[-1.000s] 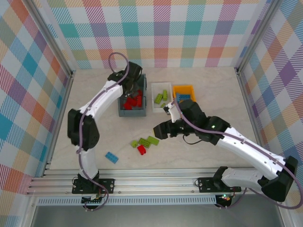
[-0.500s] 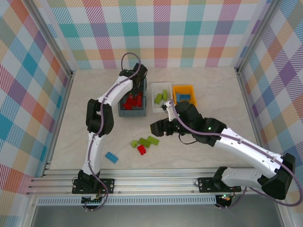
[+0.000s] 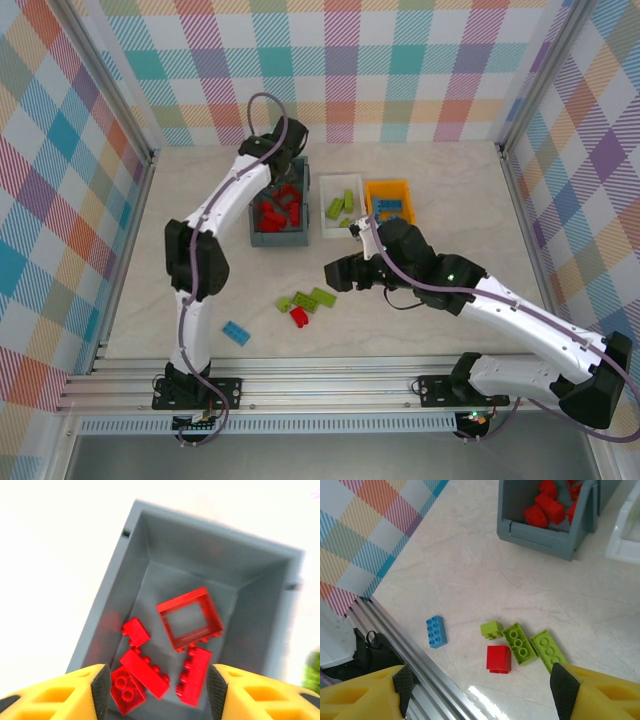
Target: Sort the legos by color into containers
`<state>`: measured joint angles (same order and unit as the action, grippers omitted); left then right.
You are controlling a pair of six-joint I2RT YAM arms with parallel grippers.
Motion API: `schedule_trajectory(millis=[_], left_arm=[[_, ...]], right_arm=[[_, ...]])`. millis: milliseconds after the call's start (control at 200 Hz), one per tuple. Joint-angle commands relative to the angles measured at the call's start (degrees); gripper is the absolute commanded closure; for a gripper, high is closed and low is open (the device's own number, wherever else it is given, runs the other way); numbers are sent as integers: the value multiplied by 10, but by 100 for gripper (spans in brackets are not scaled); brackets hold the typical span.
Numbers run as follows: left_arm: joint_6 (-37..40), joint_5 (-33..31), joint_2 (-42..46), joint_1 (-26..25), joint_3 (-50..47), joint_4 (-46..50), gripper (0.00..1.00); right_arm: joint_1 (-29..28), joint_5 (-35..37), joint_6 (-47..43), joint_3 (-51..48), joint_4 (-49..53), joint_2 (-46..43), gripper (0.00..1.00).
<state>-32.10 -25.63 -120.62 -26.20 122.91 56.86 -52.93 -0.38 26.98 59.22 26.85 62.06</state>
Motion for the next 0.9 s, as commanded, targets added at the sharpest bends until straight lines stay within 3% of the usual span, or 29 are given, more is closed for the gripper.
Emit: schedule_trajectory(millis=[0, 225, 505, 710, 895], left_arm=[[-17, -11, 119, -15, -37, 6, 46], [-44, 76, 340, -53, -234, -35, 44], [-120, 196, 661, -99, -521, -34, 43], [-146, 224, 808, -99, -594, 10, 42], [-167, 235, 853, -99, -614, 16, 42]], right_arm=[[-5, 25, -12, -18, 28, -5, 26], [-26, 77, -84, -21, 121, 77, 26], [-38, 73, -148, 6, 143, 227, 20], [-42, 98, -158, 60, 160, 344, 20], [-43, 99, -181, 96, 148, 412, 20]])
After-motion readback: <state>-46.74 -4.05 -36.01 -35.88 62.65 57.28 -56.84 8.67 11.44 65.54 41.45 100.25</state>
